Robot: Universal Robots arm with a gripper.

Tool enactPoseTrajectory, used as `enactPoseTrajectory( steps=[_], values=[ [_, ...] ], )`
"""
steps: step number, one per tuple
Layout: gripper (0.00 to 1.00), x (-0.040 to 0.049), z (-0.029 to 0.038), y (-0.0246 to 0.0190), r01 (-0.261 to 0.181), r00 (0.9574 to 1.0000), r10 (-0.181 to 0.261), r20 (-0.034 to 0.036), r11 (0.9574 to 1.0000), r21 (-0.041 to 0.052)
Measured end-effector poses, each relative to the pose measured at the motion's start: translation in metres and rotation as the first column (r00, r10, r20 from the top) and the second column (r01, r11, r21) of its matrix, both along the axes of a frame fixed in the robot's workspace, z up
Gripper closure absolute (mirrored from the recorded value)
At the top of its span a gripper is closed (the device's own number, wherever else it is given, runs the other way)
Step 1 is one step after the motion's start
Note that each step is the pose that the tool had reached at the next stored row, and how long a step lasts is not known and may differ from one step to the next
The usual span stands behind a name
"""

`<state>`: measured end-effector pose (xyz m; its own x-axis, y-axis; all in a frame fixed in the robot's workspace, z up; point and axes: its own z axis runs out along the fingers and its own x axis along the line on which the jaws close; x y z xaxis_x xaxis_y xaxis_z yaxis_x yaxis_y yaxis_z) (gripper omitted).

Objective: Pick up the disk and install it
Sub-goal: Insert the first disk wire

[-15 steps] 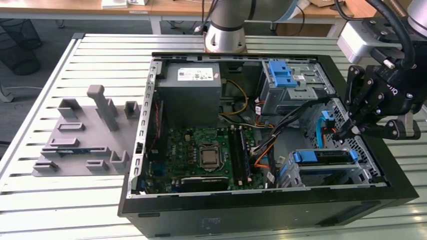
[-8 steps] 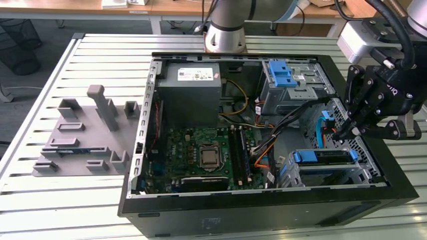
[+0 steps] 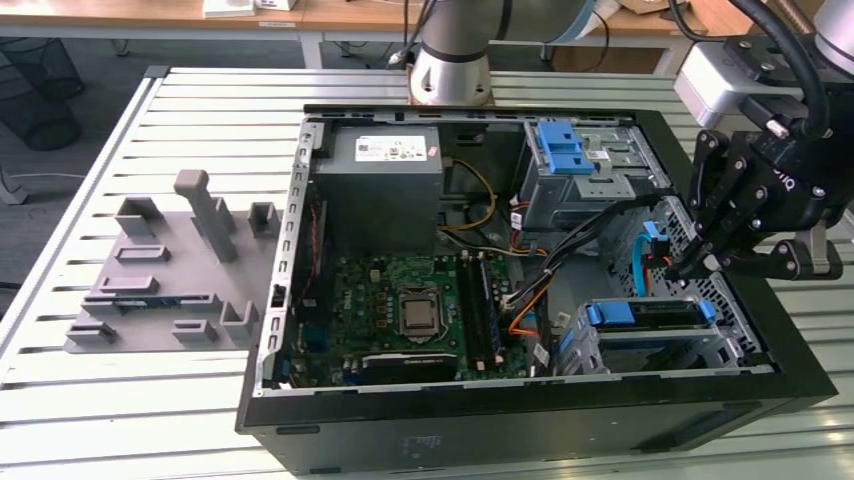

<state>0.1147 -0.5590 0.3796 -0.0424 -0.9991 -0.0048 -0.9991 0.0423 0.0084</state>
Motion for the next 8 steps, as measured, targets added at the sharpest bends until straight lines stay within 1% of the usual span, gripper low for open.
enactPoseTrajectory(
  steps=[5,8],
  values=[
    [0.83,0.0000,-0.0002,0.0000,0.000,1.0000,0.000,0.0005,1.0000,0.0000],
    [0.83,0.0000,-0.0015,0.0000,0.000,1.0000,0.000,0.0016,1.0000,0.0001]
  ],
)
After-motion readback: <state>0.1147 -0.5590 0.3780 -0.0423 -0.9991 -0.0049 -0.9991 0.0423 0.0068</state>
